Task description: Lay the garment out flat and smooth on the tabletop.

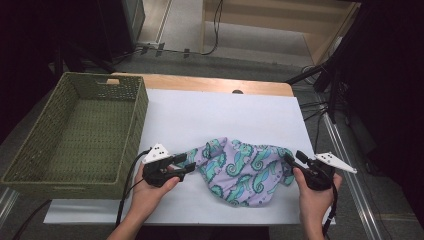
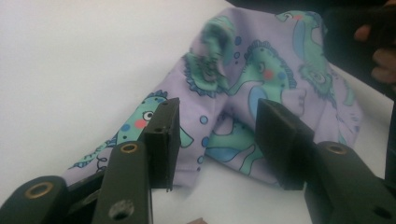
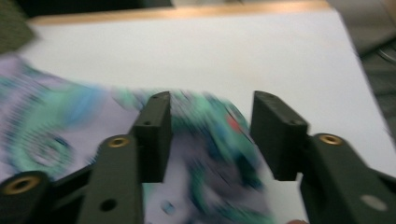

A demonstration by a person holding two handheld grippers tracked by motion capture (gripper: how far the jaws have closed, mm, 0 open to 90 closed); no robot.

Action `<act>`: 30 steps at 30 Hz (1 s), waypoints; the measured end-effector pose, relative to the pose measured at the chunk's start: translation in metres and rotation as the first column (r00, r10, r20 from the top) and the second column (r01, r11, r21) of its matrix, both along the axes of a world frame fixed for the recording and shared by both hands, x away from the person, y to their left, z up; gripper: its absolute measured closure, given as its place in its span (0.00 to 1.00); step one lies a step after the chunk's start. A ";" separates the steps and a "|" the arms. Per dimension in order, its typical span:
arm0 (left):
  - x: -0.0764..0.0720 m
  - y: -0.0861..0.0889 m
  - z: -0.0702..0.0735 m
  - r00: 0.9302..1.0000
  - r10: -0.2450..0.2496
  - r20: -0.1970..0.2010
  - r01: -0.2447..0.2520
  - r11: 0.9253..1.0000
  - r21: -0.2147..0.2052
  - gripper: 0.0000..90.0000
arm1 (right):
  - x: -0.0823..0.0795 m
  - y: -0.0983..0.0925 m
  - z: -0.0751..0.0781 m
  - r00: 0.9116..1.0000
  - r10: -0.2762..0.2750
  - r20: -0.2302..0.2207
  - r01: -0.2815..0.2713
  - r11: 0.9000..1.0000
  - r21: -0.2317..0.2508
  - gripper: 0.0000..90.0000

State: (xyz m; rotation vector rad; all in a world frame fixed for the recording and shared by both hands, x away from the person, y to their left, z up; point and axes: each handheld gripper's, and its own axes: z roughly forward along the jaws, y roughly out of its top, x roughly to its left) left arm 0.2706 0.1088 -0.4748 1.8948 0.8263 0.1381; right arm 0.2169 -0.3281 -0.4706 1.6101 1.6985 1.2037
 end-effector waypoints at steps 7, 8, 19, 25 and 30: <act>0.001 0.003 0.000 0.995 0.101 -0.011 -0.100 0.994 0.039 0.20 | -0.005 0.095 0.018 0.902 0.429 0.051 -0.427 0.903 -0.042 0.31; 0.001 0.005 0.002 0.994 0.108 -0.011 -0.107 0.994 0.028 0.14 | -0.005 0.108 0.014 0.882 0.470 0.033 -0.469 0.882 -0.051 0.28; 0.001 0.012 0.005 0.997 0.075 0.010 -0.075 0.997 -0.010 0.00 | -0.007 0.182 -0.033 0.882 0.423 -0.207 -0.470 0.811 -0.348 0.52; 0.001 0.009 0.002 0.998 0.062 0.004 -0.062 0.998 0.003 0.00 | -0.006 0.134 -0.001 0.910 0.415 -0.018 -0.407 0.882 -0.240 0.86; 0.000 0.005 0.000 0.999 0.053 -0.001 -0.053 0.999 0.012 0.00 | 0.000 0.070 0.012 0.972 0.219 0.085 -0.207 0.970 -0.130 0.85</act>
